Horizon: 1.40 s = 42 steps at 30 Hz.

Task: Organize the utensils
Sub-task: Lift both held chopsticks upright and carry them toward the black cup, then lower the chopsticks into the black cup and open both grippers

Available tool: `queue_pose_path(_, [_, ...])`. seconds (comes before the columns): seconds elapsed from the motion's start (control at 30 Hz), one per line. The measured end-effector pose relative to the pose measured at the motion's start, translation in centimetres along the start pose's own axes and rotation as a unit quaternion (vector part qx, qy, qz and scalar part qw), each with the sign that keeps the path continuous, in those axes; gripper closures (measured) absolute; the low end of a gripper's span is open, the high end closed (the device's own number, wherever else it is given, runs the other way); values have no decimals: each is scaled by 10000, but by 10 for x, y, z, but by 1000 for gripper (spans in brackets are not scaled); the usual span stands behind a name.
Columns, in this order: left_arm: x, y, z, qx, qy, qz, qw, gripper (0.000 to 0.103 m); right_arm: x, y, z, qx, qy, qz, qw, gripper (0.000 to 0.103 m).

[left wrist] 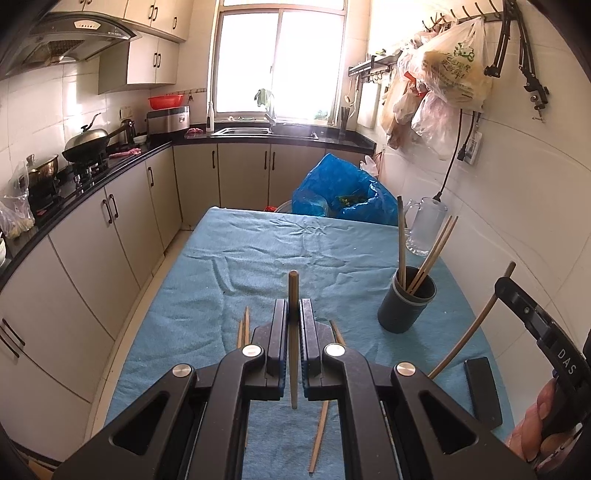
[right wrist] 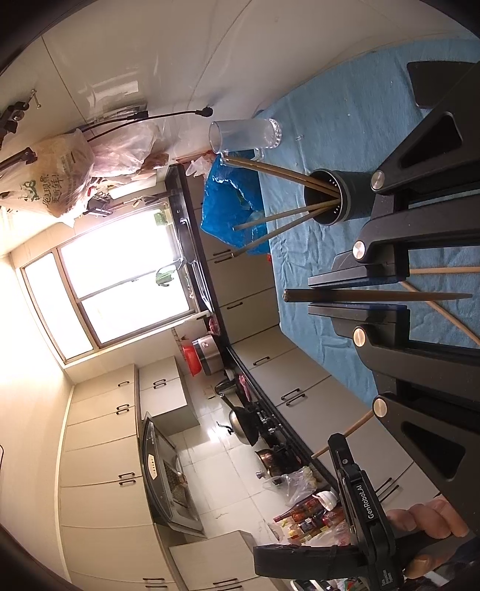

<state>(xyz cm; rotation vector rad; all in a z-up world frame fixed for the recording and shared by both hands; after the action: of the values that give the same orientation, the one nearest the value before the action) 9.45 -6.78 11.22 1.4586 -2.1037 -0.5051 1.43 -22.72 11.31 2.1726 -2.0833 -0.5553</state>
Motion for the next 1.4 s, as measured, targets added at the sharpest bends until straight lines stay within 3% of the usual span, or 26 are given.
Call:
queue_pose_path(0.83, [44, 2, -10, -22, -403, 103, 9991, 98, 40, 30, -6, 237, -337, 213, 9989, 95])
queue_pose_path(1.4, [114, -12, -63, -29, -687, 686, 9953, 98, 102, 46, -62, 650, -505, 980, 9918, 95])
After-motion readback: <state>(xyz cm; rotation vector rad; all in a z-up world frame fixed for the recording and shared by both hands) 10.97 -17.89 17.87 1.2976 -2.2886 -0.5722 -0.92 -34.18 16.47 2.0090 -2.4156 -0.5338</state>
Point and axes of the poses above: each gripper's, at about its wrist camera, not at the fingertips, and y roughly against the way its jaws point, x to its right, z to its underside, the point moved 7 cm from there along -y, roughly the way its jaws point, and after that the axes turned 7 degrees about y, right-handed, at the moved point
